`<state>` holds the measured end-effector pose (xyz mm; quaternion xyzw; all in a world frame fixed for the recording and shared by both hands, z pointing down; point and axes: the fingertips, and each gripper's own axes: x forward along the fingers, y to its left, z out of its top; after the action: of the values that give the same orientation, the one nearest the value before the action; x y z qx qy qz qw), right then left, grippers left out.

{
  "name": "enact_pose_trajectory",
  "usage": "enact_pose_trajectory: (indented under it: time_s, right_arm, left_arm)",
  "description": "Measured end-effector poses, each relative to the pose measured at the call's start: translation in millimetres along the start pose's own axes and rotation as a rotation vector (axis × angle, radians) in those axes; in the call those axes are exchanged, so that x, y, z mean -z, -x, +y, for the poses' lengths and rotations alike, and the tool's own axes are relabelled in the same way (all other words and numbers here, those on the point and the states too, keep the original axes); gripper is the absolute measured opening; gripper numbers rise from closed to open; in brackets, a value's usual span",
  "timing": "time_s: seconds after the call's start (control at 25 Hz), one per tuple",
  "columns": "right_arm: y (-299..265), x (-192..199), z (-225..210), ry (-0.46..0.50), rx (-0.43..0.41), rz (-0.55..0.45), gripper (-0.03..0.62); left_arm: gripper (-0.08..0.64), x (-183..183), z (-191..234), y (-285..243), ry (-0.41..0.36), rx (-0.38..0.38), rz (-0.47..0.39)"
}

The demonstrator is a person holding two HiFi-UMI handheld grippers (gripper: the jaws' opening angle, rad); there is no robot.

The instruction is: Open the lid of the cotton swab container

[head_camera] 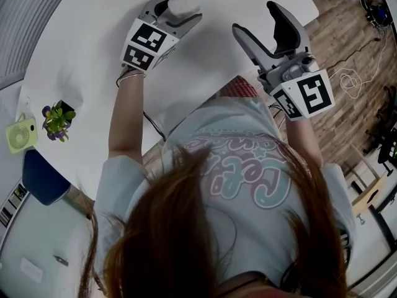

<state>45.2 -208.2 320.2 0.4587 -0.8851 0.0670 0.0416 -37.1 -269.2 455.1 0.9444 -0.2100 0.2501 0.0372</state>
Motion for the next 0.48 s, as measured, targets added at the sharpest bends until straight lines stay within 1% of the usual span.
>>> enact_pose_trajectory:
  time_s: [0.08,0.12,0.16,0.36,0.48]
  right_arm:
    - [0.6,-1.0,0.6,0.002,0.0,0.001,0.33]
    - [0.9,-1.7,0.7,0.002,0.0,0.001,0.33]
    - [1.1,-2.2,0.7,0.002,0.001,0.001,0.331]
    - [-0.3,-1.1,2.7,-0.002,-0.002,0.008,0.331]
    - [-2.6,-2.4,4.9,0.015,-0.002,0.007,0.33]
  left_arm:
    - [0.279,-0.3,-1.0,-0.1,-0.012,-0.001,0.014]
    - [0.267,-0.5,-0.8,-0.2,-0.019,-0.005,0.019]
    - [0.233,-0.7,-0.5,-0.2,-0.025,-0.01,0.022]
    - [0.227,0.3,-2.0,-0.7,-0.033,-0.013,0.028]
    - [0.221,0.2,-2.1,-1.3,-0.037,-0.007,0.029]
